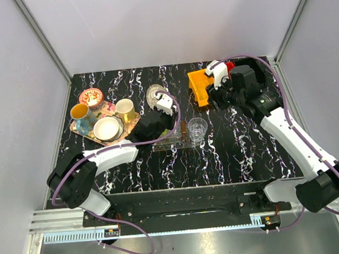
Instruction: Prepare toiletry sets of a toothbrush and toothpaste on the tray
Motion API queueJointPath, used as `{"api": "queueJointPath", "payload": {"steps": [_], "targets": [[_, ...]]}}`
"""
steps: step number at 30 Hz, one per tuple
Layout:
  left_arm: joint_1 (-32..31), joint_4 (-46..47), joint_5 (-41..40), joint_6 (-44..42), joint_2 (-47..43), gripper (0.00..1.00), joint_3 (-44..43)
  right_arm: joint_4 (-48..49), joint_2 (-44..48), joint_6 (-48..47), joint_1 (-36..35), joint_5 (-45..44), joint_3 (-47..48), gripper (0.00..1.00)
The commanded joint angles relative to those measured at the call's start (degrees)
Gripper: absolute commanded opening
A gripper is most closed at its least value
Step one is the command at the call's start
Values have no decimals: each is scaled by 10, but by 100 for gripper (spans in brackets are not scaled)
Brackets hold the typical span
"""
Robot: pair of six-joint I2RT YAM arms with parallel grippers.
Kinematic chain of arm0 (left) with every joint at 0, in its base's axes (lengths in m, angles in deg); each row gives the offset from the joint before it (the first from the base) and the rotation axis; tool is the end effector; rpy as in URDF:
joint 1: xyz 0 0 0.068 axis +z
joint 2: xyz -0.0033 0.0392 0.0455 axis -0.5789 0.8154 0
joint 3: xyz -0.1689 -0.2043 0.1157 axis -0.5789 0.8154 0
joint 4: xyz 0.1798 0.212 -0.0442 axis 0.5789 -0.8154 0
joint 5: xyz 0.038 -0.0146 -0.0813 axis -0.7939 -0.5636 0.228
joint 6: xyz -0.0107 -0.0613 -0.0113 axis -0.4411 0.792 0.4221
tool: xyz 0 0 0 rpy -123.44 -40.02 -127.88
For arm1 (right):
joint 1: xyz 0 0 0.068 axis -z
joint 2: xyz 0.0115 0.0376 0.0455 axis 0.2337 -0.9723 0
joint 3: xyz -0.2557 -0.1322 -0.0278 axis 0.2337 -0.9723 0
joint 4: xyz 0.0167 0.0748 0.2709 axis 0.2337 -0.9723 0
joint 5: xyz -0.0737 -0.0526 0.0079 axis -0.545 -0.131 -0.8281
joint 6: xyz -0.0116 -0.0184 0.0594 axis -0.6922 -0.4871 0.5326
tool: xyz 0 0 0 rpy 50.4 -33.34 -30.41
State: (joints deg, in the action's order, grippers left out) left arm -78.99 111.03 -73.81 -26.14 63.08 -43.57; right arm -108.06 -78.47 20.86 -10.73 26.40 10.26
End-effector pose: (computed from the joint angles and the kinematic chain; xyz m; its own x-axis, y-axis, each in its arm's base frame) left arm 0.2703 -0.2466 0.2379 -0.1898 0.0747 -0.9790 0.5502 0.8339 -0.0431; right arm 0.2764 0.1321 0.3894 -0.2920 -0.4439 -0.8472 -0.6296 0.7560 -0.1791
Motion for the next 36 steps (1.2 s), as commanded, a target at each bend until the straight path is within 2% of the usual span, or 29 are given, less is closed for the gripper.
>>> {"api": "queueJointPath", "payload": {"steps": [1, 36], "targets": [[-3, 7, -6, 5, 9, 0, 3, 22, 8, -1, 3, 5, -1, 46], [-2, -5, -4, -10, -34, 0, 17, 17, -1, -1, 4, 4, 9, 46]]}}
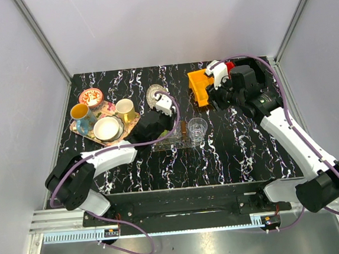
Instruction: Prepare toiletry sets of a toothbrush and toothpaste on the tray
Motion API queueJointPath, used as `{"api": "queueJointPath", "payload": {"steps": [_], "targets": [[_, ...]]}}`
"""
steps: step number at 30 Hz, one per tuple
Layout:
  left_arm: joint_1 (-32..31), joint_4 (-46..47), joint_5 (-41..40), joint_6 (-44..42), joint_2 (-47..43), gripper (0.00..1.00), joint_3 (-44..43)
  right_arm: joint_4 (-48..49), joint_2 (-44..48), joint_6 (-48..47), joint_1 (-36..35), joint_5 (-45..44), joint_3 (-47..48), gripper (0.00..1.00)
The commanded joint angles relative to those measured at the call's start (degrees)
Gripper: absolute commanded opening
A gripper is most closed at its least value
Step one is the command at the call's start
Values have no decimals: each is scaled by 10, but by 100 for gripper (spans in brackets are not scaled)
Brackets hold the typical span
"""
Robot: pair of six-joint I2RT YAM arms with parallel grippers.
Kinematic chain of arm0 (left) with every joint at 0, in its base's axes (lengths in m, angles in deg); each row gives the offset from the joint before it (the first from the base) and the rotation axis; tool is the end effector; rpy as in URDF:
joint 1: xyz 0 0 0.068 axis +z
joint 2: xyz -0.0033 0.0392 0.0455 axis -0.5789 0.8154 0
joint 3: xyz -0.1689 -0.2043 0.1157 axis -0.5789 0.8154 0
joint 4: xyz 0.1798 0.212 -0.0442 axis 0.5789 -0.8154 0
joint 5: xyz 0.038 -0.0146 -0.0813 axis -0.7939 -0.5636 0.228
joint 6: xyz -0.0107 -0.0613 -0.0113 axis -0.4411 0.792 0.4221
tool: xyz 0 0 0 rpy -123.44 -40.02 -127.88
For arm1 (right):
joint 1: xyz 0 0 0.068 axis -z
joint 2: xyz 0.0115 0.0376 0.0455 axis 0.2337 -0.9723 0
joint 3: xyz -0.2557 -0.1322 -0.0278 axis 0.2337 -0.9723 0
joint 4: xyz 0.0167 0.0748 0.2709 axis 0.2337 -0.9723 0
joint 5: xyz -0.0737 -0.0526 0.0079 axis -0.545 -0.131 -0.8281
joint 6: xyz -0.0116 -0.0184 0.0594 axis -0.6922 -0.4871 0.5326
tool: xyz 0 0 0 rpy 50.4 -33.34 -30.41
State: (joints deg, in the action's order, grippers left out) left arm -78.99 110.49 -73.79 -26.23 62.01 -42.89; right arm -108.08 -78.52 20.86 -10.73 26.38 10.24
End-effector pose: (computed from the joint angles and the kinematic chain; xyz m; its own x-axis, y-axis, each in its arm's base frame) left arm 0.2671 -0.2435 0.2389 -0.1908 0.0778 -0.9785 0.5507 0.8337 -0.0411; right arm 0.2766 0.1322 0.3890 -0.2933 -0.4445 -0.8464 -0.6297 0.7560 -0.1788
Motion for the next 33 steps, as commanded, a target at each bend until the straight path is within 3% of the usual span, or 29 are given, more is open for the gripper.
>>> {"api": "queueJointPath", "payload": {"steps": [1, 33], "targets": [[-2, 0, -4, -10, -23, 0, 10, 18, 0, -1, 4, 5, 10, 46], [-3, 10, 11, -12, -36, 0, 15, 18, -6, -1, 4, 6, 6, 46]]}}
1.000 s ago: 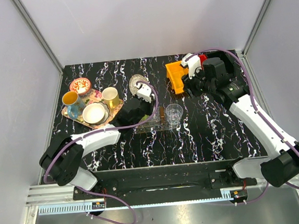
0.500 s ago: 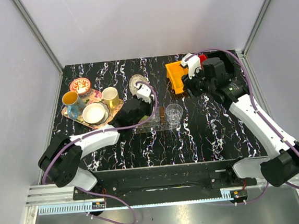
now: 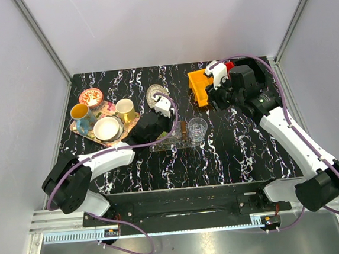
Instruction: Prepare toiletry sets of a toothbrush and toothpaste on the tray
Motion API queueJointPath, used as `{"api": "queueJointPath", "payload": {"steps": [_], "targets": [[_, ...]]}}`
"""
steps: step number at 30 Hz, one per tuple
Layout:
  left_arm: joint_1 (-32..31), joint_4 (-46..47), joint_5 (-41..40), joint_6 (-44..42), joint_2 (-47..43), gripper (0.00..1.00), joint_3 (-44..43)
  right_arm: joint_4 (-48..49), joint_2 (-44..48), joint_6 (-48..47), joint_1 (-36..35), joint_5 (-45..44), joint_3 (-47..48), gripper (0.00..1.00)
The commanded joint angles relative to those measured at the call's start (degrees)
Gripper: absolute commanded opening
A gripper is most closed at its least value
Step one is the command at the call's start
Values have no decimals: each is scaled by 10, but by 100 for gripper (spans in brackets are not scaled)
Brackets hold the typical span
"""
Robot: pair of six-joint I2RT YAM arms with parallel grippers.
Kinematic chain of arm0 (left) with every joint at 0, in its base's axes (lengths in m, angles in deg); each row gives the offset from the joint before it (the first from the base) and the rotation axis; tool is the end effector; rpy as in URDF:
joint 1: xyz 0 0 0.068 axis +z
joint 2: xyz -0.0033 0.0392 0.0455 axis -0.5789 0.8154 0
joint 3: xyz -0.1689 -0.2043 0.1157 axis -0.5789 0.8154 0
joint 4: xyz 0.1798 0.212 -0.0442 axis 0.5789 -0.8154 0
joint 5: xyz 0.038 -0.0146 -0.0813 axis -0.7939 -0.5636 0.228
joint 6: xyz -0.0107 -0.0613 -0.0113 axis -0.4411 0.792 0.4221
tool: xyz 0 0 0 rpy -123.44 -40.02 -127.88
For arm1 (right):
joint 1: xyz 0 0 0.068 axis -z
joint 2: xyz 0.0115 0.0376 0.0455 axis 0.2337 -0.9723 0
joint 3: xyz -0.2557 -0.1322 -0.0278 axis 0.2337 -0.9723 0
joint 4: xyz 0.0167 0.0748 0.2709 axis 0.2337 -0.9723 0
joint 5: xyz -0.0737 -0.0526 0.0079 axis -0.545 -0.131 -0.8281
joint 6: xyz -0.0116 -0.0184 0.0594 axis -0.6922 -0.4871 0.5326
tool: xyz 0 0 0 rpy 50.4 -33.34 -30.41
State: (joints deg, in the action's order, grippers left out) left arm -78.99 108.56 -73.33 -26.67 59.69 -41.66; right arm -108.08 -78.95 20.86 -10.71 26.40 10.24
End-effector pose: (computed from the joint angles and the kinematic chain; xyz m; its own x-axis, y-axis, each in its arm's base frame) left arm 0.2602 -0.2375 0.2408 -0.1974 0.0944 -0.9758 0.5583 0.8290 -0.0328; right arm 0.2785 0.1329 0.3868 -0.2992 -0.4470 -0.8430 -0.6308 0.7555 -0.1767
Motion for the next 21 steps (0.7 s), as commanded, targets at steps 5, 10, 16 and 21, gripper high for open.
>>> {"api": "queueJointPath", "payload": {"steps": [5, 10, 16, 21], "targets": [[-2, 40, 7, -10, -13, 0, -2, 17, 0, -1, 4, 6, 4, 46], [-2, 43, 12, -8, -11, 0, -4, 18, -2, -1, 4, 6, 3, 46], [-3, 55, 16, -8, -13, 0, -3, 19, -2, -1, 4, 6, 0, 46], [-2, 58, 18, -6, -8, 0, -3, 18, -3, -1, 3, 7, 3, 46]]}}
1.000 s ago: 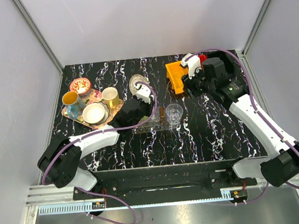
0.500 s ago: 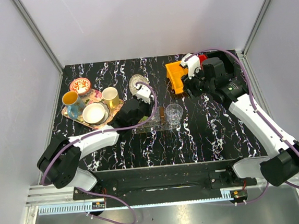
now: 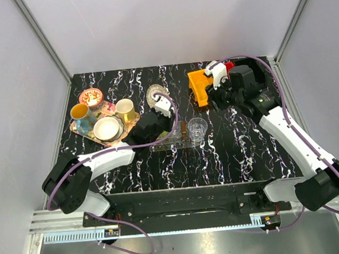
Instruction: Prepare toiletry sets of a toothbrush and toothpaste on the tray
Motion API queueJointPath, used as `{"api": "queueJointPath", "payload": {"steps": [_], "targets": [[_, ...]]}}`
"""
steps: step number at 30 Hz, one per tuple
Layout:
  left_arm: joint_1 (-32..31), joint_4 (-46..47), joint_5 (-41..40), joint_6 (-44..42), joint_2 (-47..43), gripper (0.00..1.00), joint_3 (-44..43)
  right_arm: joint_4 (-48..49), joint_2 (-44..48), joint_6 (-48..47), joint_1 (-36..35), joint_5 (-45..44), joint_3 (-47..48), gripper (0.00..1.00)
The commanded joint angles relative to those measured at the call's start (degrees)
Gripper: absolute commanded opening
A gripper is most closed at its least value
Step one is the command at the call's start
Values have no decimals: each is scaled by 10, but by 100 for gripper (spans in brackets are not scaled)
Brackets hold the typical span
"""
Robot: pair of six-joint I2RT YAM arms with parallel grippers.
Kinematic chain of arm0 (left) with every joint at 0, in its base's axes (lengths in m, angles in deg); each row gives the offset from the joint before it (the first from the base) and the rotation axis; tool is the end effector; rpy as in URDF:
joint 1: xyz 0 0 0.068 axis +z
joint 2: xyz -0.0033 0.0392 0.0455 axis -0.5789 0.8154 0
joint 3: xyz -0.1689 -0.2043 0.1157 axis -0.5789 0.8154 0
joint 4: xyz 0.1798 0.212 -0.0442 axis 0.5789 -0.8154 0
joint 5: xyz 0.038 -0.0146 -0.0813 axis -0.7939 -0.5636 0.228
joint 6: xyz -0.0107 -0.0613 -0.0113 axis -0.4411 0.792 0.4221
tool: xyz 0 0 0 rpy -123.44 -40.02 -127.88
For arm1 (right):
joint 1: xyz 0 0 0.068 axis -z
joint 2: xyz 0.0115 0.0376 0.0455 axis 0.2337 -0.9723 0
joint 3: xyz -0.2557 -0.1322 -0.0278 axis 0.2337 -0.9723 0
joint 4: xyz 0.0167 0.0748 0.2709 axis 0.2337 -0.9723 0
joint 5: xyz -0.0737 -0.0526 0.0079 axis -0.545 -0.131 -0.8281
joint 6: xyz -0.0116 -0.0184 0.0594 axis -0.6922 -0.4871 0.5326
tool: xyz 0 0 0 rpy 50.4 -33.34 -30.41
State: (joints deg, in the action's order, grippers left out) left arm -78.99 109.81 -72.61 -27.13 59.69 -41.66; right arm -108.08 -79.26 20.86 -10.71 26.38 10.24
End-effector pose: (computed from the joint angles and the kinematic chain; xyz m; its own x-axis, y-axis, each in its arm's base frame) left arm 0.2602 -0.2383 0.2434 -0.1781 0.0867 -0.9802 0.5704 0.8208 -0.0310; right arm 0.2799 0.1335 0.3853 -0.3034 -0.4489 -0.8405 -0.6315 0.7553 -0.1754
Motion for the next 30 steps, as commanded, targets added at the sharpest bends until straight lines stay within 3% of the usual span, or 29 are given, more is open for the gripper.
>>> {"api": "queueJointPath", "payload": {"steps": [1, 30], "targets": [[-2, 45, 11, -1, -6, 0, -2, 17, -1, 0, 4, 7, 3, 46], [-2, 50, 12, 1, 19, 0, 2, 16, 4, -3, 4, 7, 0, 46]]}}
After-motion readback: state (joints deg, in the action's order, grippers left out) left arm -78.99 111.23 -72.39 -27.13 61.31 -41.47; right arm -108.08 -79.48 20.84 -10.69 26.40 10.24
